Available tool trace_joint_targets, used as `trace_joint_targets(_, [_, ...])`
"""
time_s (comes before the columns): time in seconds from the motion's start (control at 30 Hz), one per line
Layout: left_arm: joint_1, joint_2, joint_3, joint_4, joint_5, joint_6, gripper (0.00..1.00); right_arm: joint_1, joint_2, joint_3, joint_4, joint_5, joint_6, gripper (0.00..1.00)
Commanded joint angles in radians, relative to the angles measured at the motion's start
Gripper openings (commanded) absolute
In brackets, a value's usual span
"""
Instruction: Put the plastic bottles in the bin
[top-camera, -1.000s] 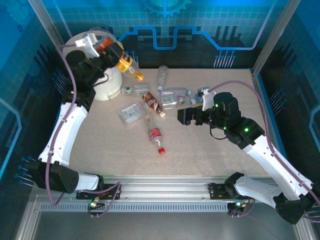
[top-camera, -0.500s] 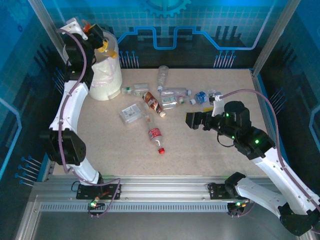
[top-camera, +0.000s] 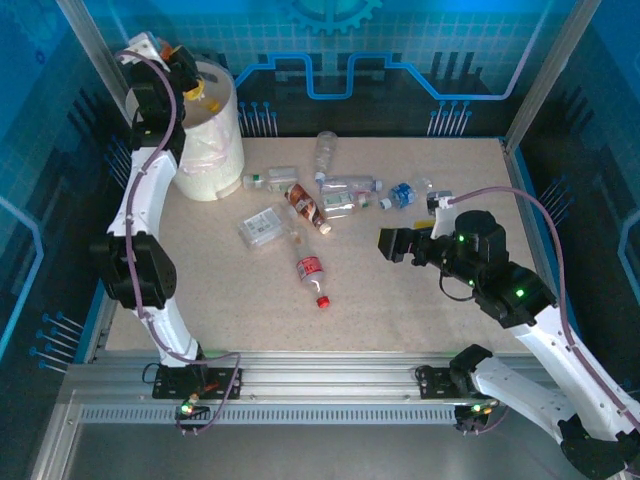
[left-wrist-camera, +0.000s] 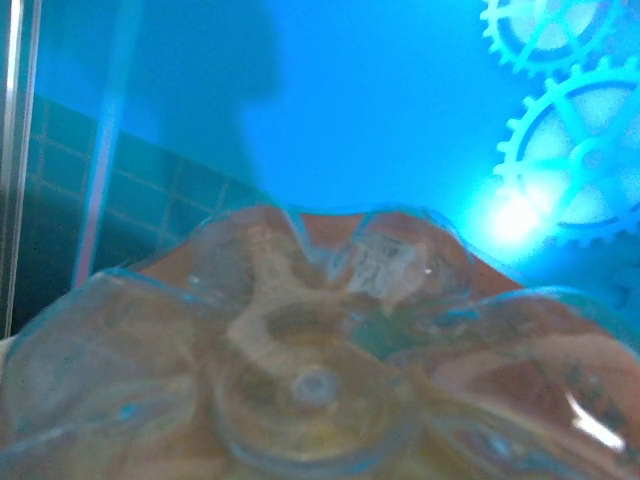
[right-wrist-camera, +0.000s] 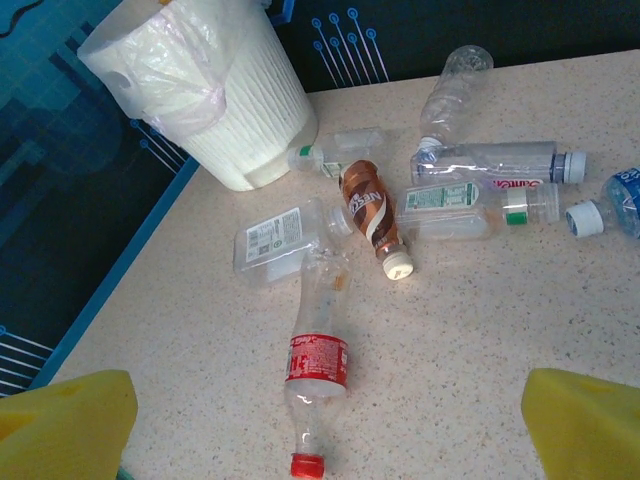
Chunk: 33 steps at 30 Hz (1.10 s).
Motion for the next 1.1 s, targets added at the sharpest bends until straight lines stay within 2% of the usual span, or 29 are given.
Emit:
trace_joint_targets(0.0, [0.012, 0.048, 0.064, -0.02, -0.005, 0.013, 0.54, -0.015, -0.014, -0.002, -0.017, 0.009, 0.019, 1.0])
trace_joint_targets(0.07, [0.012, 0.073, 0.089, -0.033, 0.016, 0.001, 0.61, -0.015, -0.015, -0.003, -0.018, 0.004, 0.024, 1.0])
trace_joint_targets(0.13, [0.012, 0.101, 0.125, -0.065, 0.033, -0.009, 0.73, -0.016, -0.013, -0.003, -0.018, 0.003, 0.025, 1.0])
trace_joint_targets(0.3, [0.013, 0.132, 0.177, -0.109, 0.086, -0.041, 0.8, -0.02, -0.013, -0.003, -0.02, 0.002, 0.025, 1.0])
trace_joint_targets(0.53, [0.011, 0.098, 0.18, -0.173, 0.096, -0.114, 0.99, -0.028, 0.002, -0.02, -0.02, 0.028, 0.045, 1.0])
trace_joint_targets(0.87, [0.011, -0.05, 0.116, -0.294, 0.195, -0.18, 0.99, -0.072, 0.079, -0.032, -0.028, 0.062, 0.114, 1.0])
trace_joint_targets(1.07, [0.006, -0.229, -0.091, -0.3, 0.273, -0.223, 0.99, -0.12, 0.132, -0.055, 0.032, 0.034, 0.12, 1.0])
